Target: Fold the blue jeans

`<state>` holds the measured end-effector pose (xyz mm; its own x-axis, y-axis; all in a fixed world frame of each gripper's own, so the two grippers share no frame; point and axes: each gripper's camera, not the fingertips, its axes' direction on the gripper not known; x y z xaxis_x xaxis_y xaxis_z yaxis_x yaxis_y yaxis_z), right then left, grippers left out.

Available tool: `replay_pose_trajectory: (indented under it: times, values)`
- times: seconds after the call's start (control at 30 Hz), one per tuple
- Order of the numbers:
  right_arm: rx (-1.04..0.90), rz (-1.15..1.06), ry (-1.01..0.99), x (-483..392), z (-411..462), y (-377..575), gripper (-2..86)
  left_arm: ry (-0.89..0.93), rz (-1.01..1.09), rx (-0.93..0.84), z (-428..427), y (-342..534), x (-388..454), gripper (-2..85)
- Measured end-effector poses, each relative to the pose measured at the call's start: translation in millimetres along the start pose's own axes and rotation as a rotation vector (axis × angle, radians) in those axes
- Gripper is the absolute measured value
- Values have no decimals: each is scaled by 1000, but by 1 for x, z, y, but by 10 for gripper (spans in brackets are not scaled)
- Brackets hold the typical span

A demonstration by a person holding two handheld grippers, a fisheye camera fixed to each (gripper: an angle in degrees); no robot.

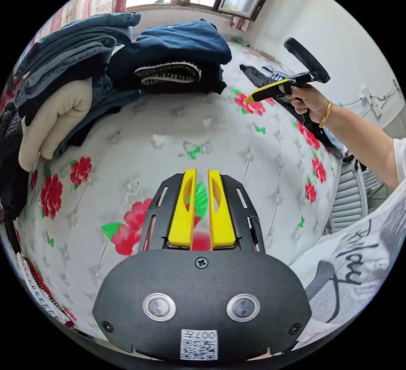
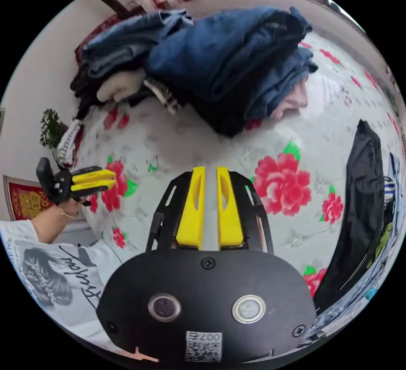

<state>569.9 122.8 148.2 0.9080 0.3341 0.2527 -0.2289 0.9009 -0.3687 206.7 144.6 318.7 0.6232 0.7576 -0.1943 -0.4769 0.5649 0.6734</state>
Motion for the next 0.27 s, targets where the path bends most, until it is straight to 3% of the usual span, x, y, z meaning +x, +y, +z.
replay_pose_trajectory:
  times: [0.07, 0.13, 0.27]
  values:
    - [-52, -25, 54, -18, 30, 40, 7, -80, 75, -110, 13, 29, 37, 37]
    - [60, -18, 87, -33, 29, 71, 3, -107, 102, -171, 20, 40, 61, 21]
    - [129, 77, -32, -30, 32, 94, 4, -158, 129, -351, 57, 30, 100, -3]
